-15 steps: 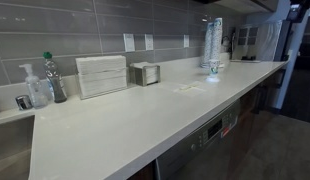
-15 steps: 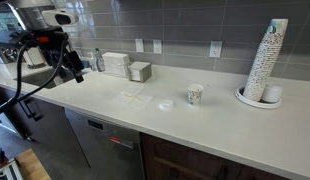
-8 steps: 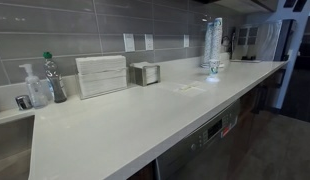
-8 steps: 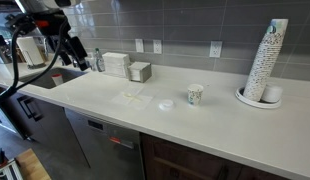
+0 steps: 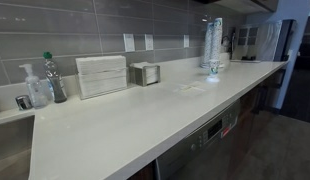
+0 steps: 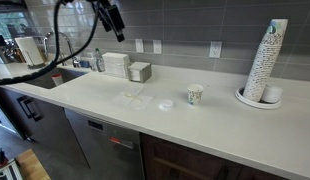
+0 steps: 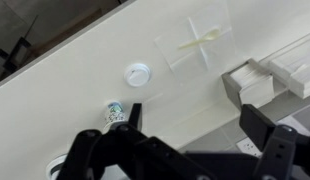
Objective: Pick up the mixing stick from the paper cup and put it on the table
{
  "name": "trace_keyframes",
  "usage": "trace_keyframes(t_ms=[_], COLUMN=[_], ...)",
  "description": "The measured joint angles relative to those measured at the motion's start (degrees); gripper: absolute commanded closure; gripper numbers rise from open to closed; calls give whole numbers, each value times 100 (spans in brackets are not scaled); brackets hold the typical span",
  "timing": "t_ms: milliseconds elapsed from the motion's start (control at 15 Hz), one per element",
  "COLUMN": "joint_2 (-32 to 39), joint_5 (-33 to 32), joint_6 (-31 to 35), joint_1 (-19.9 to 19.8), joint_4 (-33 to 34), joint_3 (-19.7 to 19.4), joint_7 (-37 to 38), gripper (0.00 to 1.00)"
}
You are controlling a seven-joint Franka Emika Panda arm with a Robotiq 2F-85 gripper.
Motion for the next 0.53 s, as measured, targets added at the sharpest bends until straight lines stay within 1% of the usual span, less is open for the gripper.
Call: trace_keyframes(t_ms=[267, 400, 533], joint_2=[1130, 1634, 2071], joint_5=[559, 931, 1444], joint_6=[908, 1118, 1129], joint_1=[-285, -452, -610], joint_4=[567, 814, 1021], joint_3=[-178, -304, -440], joint_7=[414, 501, 399], gripper=[0, 0, 0])
